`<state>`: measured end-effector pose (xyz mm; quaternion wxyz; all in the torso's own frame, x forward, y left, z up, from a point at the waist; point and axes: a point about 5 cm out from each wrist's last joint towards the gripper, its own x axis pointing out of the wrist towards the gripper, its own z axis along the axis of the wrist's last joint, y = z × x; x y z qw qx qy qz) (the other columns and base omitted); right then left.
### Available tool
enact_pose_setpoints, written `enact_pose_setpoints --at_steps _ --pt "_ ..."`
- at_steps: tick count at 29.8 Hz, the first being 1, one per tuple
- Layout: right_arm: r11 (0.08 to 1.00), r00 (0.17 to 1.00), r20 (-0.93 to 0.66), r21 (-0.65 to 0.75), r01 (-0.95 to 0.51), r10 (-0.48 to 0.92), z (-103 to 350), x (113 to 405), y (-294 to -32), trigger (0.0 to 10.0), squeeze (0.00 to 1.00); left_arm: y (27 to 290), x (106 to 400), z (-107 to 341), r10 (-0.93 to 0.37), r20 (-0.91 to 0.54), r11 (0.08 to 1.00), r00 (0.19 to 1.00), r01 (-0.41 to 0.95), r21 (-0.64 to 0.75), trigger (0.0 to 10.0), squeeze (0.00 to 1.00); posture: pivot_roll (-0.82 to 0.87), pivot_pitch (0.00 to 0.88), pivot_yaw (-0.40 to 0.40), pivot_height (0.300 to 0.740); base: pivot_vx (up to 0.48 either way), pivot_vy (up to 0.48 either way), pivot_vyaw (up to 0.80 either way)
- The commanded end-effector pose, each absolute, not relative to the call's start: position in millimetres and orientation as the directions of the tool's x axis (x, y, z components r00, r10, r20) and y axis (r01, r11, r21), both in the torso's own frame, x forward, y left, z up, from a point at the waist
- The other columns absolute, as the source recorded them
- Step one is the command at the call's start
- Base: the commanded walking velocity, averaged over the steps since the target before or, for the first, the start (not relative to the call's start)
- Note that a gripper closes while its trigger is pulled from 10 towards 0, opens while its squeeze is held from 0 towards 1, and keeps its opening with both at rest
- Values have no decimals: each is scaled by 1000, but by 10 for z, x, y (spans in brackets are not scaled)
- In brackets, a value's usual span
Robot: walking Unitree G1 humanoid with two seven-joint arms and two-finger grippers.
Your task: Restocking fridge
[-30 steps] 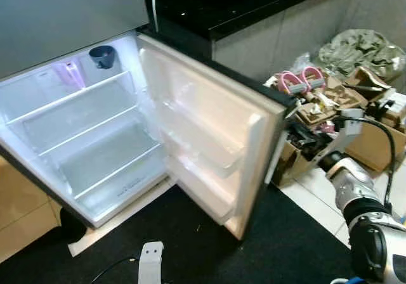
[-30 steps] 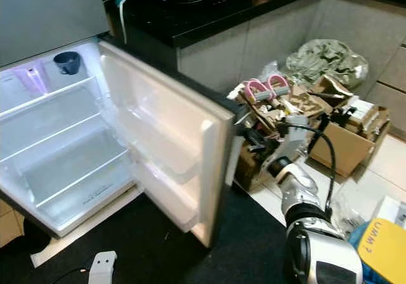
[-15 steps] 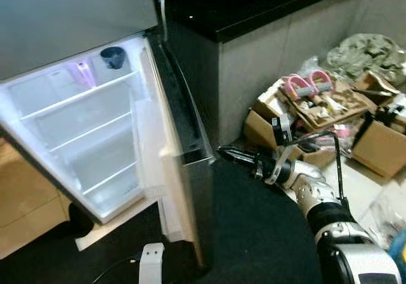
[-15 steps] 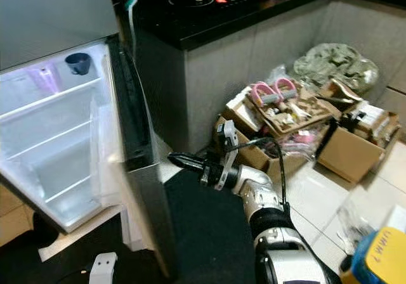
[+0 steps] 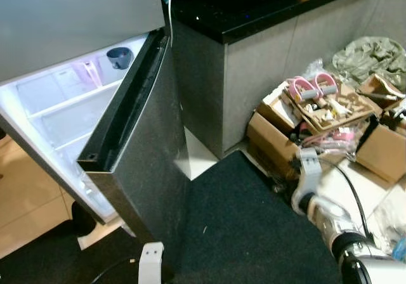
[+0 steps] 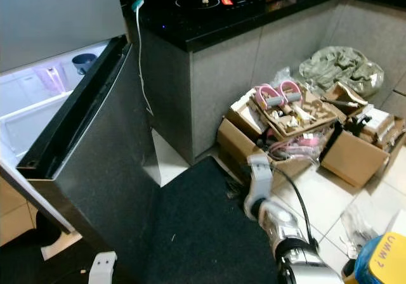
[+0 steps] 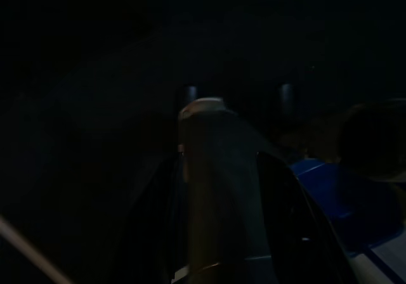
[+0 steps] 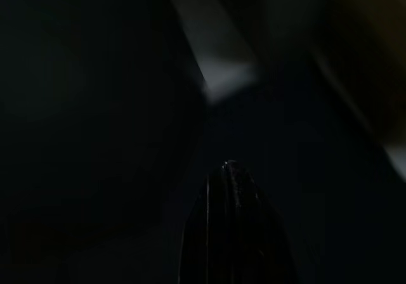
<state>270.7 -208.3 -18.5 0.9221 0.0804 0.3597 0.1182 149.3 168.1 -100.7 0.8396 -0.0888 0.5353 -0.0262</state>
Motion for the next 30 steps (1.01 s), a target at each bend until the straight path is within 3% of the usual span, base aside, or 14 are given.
enact_pose_setpoints --at_steps 1,7,10,14,21,30 --pt "978 659 -726 191 -79 195 -364 2496 -2154 10000 0 1734 1457 -1017 -125 -902 985 413 -59 -163 10000 0 -52 0 32 740 0 0 0" --pt "994 530 -842 111 -9 99 -667 2008 -2272 10000 0 1741 1463 -1015 -121 -902 986 413 -57 -158 10000 0 -53 0 32 740 0 0 0" --pt "999 386 -922 49 20 37 -882 1537 -2336 10000 0 1743 1466 -1014 -120 -902 985 416 -62 -160 10000 0 -52 0 36 740 0 0 800" --pt "1000 316 -948 23 7 19 -962 1318 -2344 10000 0 1749 1467 -1013 -118 -902 986 416 -61 -157 10000 0 -56 0 39 740 0 0 800" --pt "1000 293 -956 0 -27 8 -993 1237 -2332 10000 0 1759 1474 -1010 -114 -901 987 418 -54 -150 10000 0 -59 0 50 740 0 0 800" --pt "997 338 -941 -44 -63 -20 -931 1420 -2345 10000 0 1769 1468 -1011 -112 -904 988 413 -52 -146 10000 0 -57 0 52 740 0 0 800"
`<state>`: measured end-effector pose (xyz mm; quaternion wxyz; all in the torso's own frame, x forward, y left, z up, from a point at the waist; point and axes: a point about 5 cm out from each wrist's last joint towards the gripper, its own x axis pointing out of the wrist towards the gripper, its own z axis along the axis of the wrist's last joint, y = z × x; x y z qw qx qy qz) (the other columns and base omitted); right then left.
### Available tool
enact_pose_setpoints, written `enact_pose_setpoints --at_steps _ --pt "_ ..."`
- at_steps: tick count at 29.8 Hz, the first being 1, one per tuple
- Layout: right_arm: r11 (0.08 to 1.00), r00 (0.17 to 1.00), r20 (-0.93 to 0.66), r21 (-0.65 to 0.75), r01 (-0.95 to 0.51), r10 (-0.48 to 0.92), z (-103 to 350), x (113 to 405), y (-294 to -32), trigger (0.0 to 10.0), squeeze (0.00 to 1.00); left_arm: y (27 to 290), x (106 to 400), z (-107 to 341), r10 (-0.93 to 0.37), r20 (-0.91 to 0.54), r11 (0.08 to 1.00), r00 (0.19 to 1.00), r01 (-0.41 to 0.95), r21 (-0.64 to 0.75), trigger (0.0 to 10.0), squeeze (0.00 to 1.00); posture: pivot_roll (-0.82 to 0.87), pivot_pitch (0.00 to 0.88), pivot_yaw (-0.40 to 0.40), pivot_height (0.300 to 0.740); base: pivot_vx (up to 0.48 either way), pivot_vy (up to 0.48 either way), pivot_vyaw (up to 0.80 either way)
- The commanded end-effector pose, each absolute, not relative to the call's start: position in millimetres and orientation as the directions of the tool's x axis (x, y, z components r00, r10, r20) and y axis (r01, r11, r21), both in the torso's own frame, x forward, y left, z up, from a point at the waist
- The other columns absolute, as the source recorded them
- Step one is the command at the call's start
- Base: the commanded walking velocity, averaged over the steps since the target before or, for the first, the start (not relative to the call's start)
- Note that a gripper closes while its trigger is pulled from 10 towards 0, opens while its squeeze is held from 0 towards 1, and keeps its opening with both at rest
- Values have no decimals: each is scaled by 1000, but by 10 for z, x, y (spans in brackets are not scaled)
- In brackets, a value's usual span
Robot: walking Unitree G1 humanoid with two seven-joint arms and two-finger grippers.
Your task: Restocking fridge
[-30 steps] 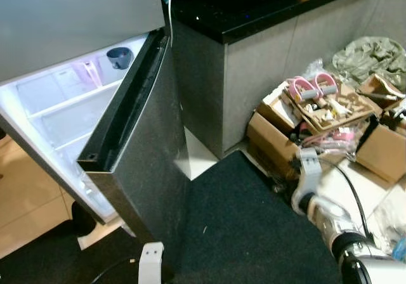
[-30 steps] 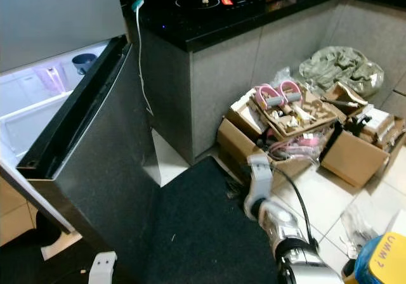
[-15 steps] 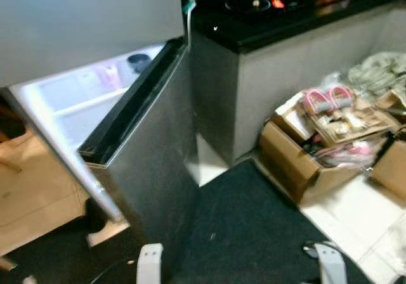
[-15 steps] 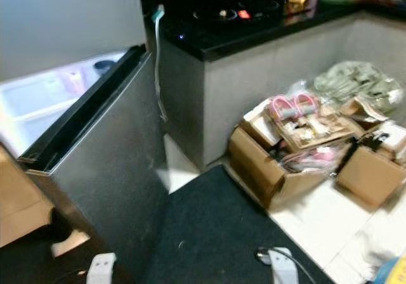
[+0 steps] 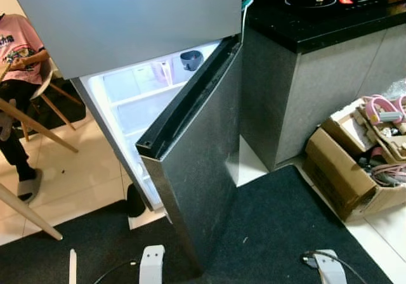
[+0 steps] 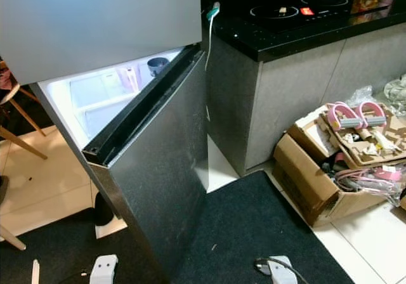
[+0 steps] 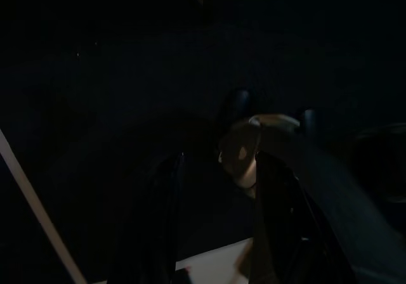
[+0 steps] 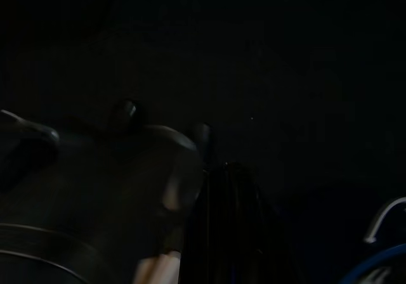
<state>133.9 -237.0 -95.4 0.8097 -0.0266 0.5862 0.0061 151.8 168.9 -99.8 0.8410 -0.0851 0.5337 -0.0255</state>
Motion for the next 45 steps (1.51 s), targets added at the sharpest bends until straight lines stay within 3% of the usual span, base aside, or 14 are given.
enact_pose_setpoints --at_steps 1,29,40,45 --pt "997 339 -941 -45 -64 -21 -930 1423 -2346 10000 0 1770 1467 -1011 -112 -904 988 412 -49 -145 10000 0 -57 0 52 740 0 0 800" --pt "993 356 -932 -97 -64 -68 -911 1445 -2406 10000 0 1763 1458 -1014 -119 -905 991 409 -14 -136 10000 0 -57 0 44 740 0 0 790" --pt "992 375 -920 -125 -11 -112 -887 1469 -2472 10000 0 1769 1458 -1015 -113 -908 992 403 -6 -126 10000 0 -58 0 44 740 0 -337 0" --pt "992 437 -891 -101 71 -122 -845 1549 -2501 10000 0 1768 1460 -1015 -111 -907 991 406 -24 -132 10000 0 -58 0 44 740 0 0 0"
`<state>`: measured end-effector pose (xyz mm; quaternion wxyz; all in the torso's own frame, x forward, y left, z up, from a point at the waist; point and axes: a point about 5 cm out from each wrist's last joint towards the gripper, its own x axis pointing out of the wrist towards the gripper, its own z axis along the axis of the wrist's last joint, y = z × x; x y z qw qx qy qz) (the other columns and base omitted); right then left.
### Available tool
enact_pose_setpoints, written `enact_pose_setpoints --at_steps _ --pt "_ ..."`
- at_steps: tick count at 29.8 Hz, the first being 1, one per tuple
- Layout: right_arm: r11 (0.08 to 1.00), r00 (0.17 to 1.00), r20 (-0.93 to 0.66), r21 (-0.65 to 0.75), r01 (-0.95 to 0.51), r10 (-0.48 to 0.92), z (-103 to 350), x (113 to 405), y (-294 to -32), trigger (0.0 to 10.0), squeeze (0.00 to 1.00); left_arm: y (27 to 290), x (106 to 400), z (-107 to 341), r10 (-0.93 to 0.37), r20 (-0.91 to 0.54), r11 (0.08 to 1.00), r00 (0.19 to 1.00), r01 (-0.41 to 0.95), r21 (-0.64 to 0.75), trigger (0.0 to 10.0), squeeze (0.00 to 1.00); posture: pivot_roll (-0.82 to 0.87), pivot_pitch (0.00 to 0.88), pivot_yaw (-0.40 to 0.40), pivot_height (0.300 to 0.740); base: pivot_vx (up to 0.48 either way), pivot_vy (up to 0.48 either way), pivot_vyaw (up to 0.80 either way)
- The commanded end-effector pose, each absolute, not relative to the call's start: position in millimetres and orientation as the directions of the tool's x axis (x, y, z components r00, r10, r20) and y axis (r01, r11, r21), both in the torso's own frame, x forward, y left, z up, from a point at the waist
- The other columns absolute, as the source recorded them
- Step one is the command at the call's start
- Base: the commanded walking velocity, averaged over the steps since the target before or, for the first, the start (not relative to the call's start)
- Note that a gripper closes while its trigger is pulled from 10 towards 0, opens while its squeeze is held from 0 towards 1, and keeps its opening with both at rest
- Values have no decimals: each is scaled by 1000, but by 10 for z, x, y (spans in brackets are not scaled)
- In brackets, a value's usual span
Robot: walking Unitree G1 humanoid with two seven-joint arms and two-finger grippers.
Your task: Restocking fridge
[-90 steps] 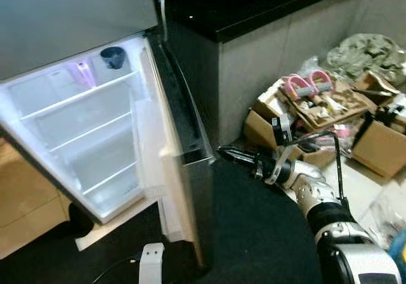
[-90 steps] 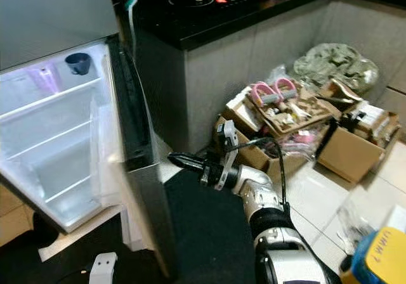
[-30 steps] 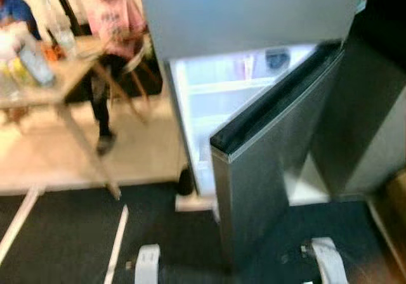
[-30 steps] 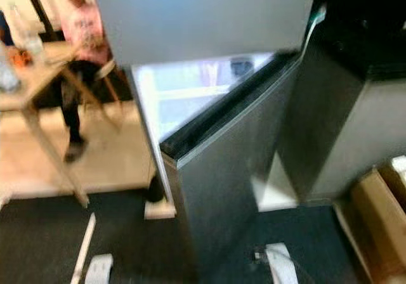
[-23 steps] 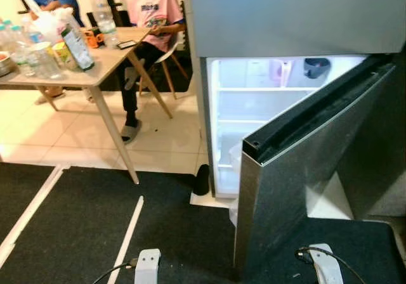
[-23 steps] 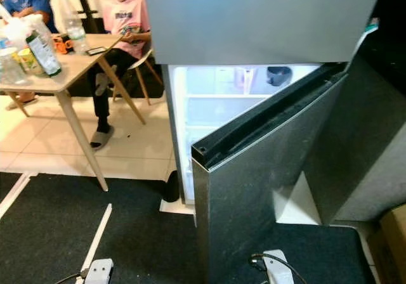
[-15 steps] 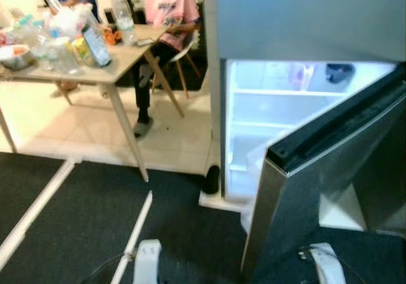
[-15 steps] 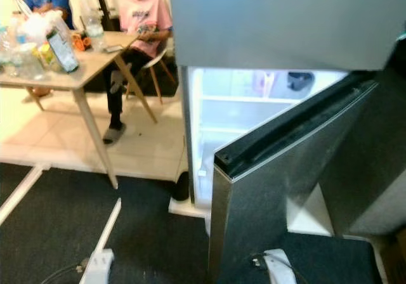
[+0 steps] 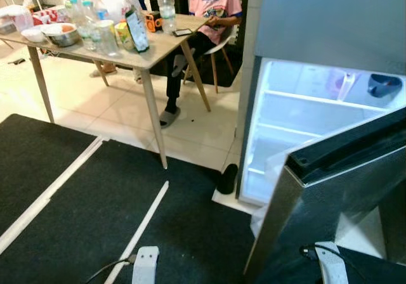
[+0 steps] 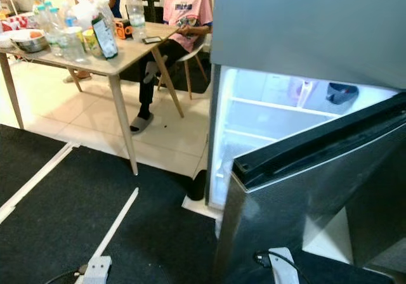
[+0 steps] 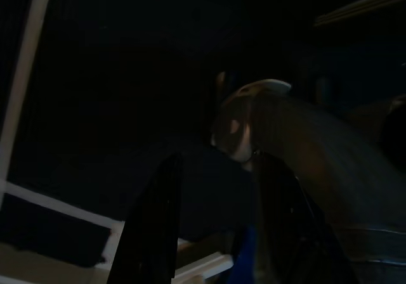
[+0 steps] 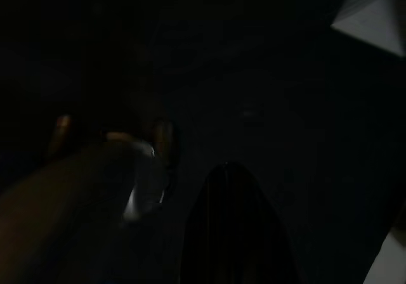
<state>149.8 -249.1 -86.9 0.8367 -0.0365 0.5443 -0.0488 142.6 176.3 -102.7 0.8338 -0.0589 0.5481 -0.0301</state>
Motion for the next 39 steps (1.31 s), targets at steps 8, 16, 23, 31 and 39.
enact_pose_setpoints --at_steps 8,16,23,31,39 --pt "978 594 -792 204 39 141 -706 1876 -2297 10000 0 1767 1462 -1014 -114 -907 990 406 -27 -136 10000 0 -56 0 45 740 0 0 0" --pt "894 644 -627 381 -238 439 -405 2298 -2130 10000 0 1776 1464 -1012 -113 -906 990 407 -31 -137 10000 0 -51 0 51 740 0 0 0" --pt "830 624 -547 371 -417 558 -177 2566 -2032 10000 0 1779 1464 -1012 -111 -907 990 407 -34 -137 10000 0 -48 0 53 740 0 0 0" --pt "700 606 -370 223 -678 704 430 3179 -1594 10000 0 1789 1471 -1009 -106 -910 990 402 -42 -134 10000 0 -33 0 58 740 0 0 0" --pt "726 690 -242 107 -679 682 876 3531 -1360 10000 0 1784 1452 -1016 -111 -911 990 397 -33 -135 10000 0 -28 0 62 740 0 0 0"
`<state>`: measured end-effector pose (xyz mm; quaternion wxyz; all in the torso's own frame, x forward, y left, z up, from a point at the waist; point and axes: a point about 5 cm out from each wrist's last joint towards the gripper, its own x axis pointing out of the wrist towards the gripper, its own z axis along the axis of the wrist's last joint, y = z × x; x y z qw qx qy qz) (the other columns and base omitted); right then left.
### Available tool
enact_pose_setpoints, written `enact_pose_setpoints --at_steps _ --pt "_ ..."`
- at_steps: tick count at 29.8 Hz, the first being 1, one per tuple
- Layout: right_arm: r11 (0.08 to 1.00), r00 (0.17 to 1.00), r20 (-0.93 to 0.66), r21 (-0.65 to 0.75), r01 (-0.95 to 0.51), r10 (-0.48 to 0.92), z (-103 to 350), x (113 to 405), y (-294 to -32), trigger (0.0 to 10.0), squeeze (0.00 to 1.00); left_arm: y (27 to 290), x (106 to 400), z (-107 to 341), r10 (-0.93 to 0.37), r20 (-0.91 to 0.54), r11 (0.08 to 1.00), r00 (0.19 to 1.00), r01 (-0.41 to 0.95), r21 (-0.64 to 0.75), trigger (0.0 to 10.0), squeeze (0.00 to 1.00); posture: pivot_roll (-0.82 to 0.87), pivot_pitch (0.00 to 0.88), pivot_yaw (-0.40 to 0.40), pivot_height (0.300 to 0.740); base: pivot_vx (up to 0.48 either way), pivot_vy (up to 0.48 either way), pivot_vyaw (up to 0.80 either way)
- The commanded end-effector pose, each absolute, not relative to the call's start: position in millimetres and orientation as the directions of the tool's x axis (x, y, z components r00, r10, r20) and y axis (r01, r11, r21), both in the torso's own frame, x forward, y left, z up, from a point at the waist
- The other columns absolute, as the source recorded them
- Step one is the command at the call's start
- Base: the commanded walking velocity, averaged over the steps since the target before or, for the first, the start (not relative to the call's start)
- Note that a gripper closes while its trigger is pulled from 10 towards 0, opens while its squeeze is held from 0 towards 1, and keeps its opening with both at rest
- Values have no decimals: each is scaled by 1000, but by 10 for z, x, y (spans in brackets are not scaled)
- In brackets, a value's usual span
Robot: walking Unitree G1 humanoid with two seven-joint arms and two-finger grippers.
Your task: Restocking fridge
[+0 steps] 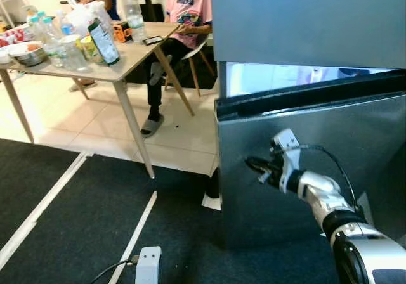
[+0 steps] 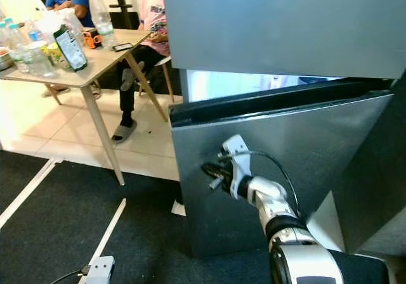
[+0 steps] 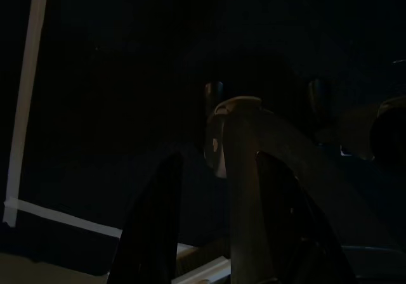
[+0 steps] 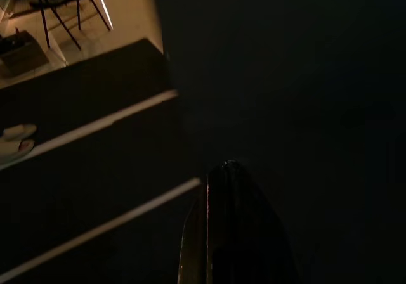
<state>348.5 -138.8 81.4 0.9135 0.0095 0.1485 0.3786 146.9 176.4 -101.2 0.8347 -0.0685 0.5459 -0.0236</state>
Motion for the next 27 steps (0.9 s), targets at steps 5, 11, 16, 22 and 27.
enact_pose_setpoints --at_steps 5,11,16,22,27 --pt "794 791 -68 20 -608 608 1433 3845 -1111 10000 0 1788 1437 -1021 -109 -911 990 397 -38 -135 10000 0 -19 0 56 740 0 0 0" --pt "773 772 -55 3 -634 633 1415 3815 -911 10000 0 1792 1433 -1022 -105 -908 989 405 -50 -137 10000 0 -4 0 36 740 0 0 0" --pt "800 786 -176 19 -599 593 1023 3658 -1036 10000 0 1801 1433 -1021 -104 -909 989 404 -51 -136 10000 0 -8 0 43 740 0 0 0" --pt "852 788 -356 47 -521 502 451 3331 -1262 10000 0 1818 1433 -1019 -102 -911 990 399 -46 -131 10000 0 -12 0 53 740 0 0 0" --pt "890 801 -433 6 -457 414 208 3151 -1386 10000 0 1824 1435 -1018 -101 -911 991 400 -45 -129 10000 0 -21 0 58 740 0 0 0"
